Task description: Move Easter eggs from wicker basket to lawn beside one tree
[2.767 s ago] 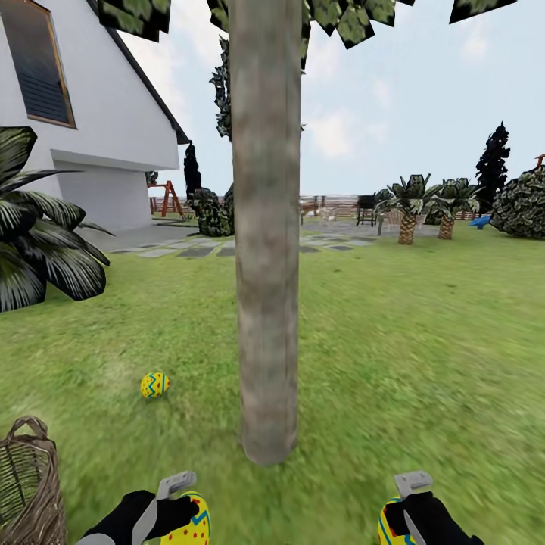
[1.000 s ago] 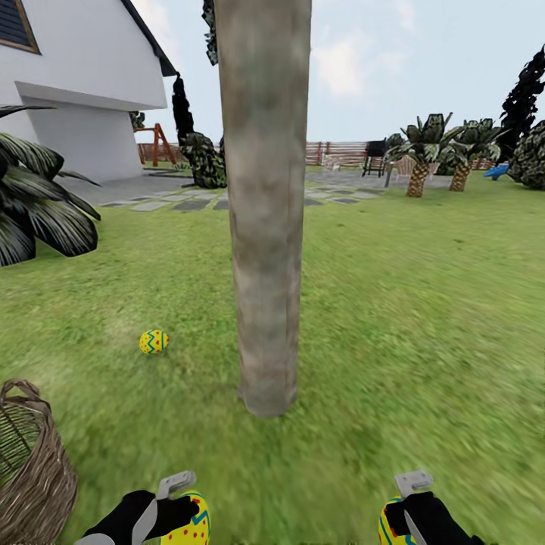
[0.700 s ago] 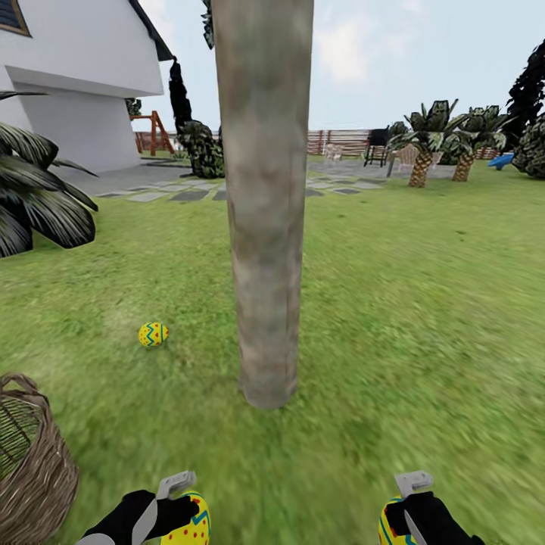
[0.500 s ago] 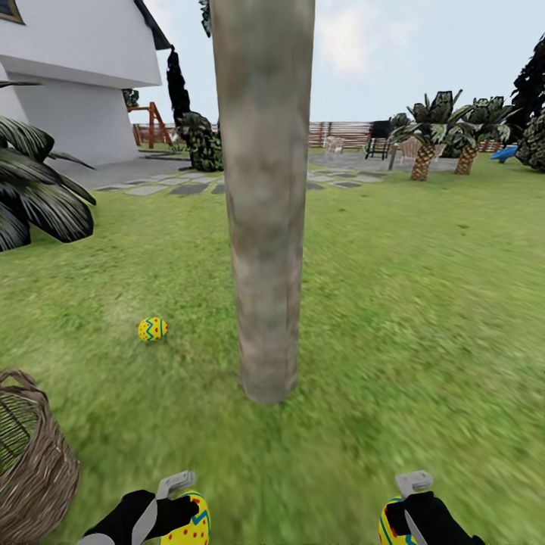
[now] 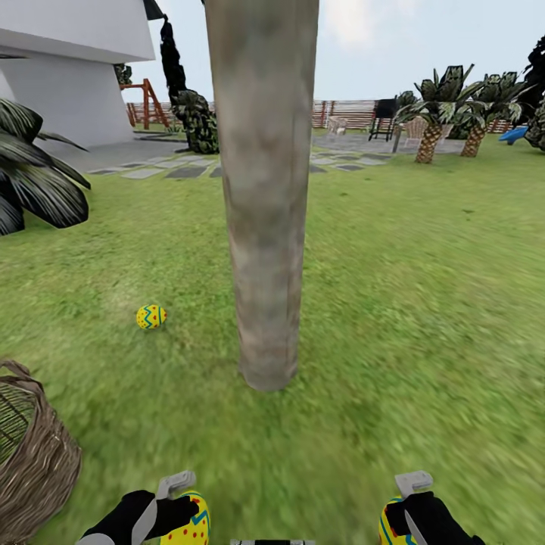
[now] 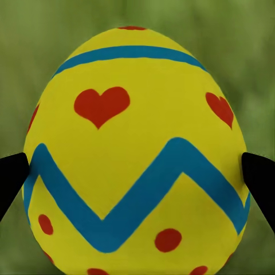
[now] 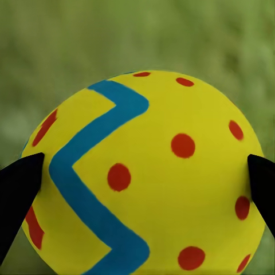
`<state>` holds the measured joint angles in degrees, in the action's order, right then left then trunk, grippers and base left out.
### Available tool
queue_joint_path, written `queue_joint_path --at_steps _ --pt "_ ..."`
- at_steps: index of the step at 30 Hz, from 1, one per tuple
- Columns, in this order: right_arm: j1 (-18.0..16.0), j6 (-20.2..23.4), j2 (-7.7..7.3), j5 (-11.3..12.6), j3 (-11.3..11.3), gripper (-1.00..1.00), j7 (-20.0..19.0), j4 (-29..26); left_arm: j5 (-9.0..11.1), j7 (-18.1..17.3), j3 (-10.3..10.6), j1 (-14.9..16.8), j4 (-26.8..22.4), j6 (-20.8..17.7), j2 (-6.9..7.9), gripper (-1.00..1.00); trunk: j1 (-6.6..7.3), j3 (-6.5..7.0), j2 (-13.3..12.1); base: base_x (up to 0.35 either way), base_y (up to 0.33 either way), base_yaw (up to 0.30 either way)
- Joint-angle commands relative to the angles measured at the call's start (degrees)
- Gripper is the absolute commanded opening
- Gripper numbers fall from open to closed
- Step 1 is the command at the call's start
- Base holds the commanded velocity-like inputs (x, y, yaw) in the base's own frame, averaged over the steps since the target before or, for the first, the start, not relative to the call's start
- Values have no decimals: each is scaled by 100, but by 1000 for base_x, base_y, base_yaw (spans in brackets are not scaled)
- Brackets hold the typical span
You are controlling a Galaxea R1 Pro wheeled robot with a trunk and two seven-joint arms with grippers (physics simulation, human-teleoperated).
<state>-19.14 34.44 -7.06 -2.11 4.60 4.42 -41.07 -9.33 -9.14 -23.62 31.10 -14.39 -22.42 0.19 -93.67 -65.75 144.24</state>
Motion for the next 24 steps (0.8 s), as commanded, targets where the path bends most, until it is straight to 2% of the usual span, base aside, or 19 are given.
queue_joint_path --at_steps 1,22,24 --pt "-2 37 -6 -23 32 -100 15 -10 -60 -41 -46 2 -12 -29 -2 -100 -1 -28 4 0 0 0" --pt "-2 37 4 -42 33 -100 15 -6 -60 -46 -46 2 -12 -25 -2 -100 -55 -493 32 0 0 0" --pt "-2 37 6 -45 33 -100 15 -6 -60 -44 -46 2 -12 -25 -2 -100 -55 -493 32 0 0 0"
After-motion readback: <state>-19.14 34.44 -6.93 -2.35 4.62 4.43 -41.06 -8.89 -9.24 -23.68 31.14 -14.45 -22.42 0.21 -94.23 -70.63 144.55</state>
